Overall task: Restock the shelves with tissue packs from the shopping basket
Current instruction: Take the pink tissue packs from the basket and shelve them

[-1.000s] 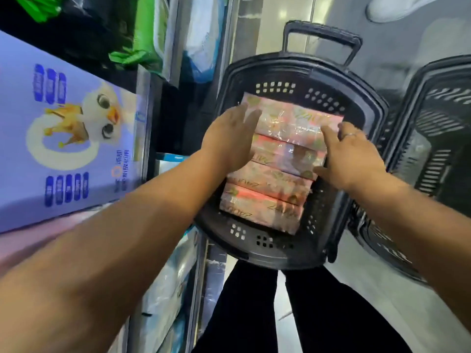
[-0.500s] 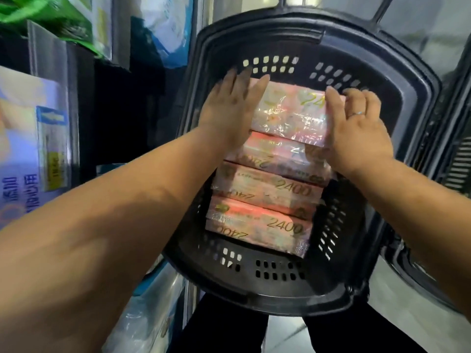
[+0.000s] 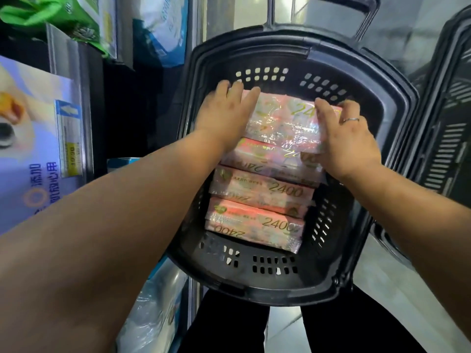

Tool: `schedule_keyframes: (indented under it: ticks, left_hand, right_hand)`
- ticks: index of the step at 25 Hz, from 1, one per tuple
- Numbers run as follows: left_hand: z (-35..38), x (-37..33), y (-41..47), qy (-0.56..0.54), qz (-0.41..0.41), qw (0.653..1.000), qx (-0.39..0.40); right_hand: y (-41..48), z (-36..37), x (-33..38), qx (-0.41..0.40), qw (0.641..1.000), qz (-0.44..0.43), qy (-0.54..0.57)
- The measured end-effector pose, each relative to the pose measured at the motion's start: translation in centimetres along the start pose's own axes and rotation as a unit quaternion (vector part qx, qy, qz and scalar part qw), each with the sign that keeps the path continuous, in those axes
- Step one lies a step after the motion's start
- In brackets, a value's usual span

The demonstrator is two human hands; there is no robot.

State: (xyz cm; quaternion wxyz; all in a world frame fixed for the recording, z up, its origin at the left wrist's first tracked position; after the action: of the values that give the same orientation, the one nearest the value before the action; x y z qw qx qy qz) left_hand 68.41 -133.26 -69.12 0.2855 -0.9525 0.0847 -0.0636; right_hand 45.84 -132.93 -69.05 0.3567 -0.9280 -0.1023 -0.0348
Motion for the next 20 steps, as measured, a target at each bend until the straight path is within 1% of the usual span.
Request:
schedule_keyframes:
  ticks: [12,17,20]
  left_hand:
    - [-1.1,-0.7,-1.6,0.02,0.031,0.999,-0.005]
    - [-4.2,-0.3,-3.6,-0.002,0.026,0.999,-0.043]
    - [-6.7,0.0,-6.1,-0.03,0.043,0.998,-0.045]
  right_hand:
    - [-2.3,-0.1,-1.0,-0.015,1.0,0.0,0.025]
    - [-4.8,-2.9,-0.6,-0.046,0.998,-0.008,0.043]
    - [-7.9,-5.5,-0.3,-0.05,0.997,-0.029,0.057]
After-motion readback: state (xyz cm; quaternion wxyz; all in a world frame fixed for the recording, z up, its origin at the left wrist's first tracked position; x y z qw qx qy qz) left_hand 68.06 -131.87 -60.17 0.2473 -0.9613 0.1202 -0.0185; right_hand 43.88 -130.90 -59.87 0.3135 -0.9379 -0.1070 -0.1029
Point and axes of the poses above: each hand's wrist, its own y-axis towards the middle knuckle, its own z-axis out of the palm, x = y × z, the point moved 3 cm from there along y, towards the middle knuckle, and after that the axes turned 11 degrees about x, right-handed, at the moved point
